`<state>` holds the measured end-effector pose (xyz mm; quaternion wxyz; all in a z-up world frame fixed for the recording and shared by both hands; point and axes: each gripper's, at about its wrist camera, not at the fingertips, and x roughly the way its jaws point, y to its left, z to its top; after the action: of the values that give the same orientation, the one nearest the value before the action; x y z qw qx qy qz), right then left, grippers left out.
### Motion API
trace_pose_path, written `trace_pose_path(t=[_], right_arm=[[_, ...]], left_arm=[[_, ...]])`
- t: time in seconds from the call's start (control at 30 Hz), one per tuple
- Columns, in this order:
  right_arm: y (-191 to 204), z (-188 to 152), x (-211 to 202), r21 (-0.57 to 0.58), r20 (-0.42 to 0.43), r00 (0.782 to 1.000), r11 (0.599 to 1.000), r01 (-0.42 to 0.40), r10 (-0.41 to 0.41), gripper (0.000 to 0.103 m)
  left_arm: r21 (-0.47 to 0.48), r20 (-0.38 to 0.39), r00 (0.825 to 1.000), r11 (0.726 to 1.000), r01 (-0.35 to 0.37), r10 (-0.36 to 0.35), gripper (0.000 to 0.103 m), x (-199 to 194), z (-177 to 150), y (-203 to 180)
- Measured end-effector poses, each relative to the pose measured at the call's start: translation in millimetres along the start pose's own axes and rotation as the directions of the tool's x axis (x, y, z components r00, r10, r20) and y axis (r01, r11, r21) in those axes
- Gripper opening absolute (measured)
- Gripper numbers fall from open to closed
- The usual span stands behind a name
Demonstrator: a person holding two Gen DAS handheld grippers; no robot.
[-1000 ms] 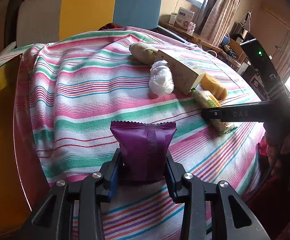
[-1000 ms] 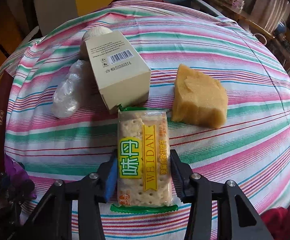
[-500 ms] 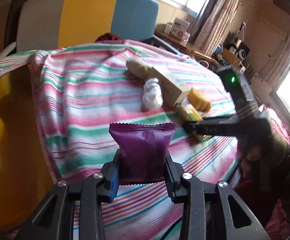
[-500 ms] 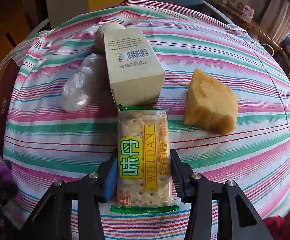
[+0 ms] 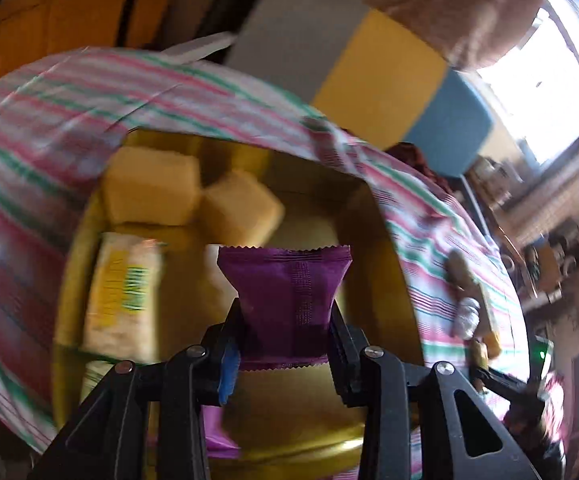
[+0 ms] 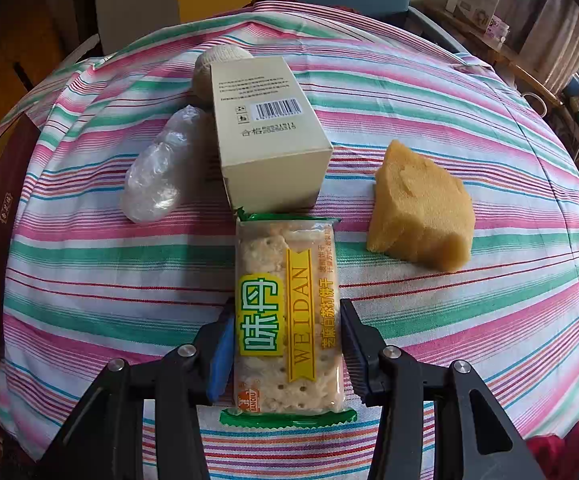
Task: Organize objects
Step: 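Lower the purple candy into the tin and open the left gripper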
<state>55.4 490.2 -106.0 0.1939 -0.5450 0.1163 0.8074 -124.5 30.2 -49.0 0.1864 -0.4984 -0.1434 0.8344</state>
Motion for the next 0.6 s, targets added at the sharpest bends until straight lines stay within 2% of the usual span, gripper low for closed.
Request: trace_pose_path(t=[0.1, 0.27, 0.47, 0.6], right_arm=[[0, 0, 0, 0.0, 0.0, 1.0, 1.0, 0.0, 0.0, 0.048], [1, 1, -2, 0.001, 0.0, 1.0, 1.0, -0.001, 0.001, 0.048], [0, 3, 2, 0.002, -0.001, 1.0, 1.0, -0.004, 0.004, 0.048], [0, 4, 2, 0.003, -0.001, 1.0, 1.0, -0.004, 0.004, 0.049]], left_arm=[[-0.053, -0.018, 0.999, 0.998, -0.043, 0.042, 0.037, 8, 8, 24], [-0.078, -0.061, 0.996, 0.994, -0.07, 0.065, 0.037, 29, 16, 33], [-0.066, -0.117, 0.987, 0.991, -0.12, 0.112, 0.038, 50, 17, 37], [-0.045, -0.133, 0.984, 0.992, -0.122, 0.115, 0.04, 53, 15, 36]])
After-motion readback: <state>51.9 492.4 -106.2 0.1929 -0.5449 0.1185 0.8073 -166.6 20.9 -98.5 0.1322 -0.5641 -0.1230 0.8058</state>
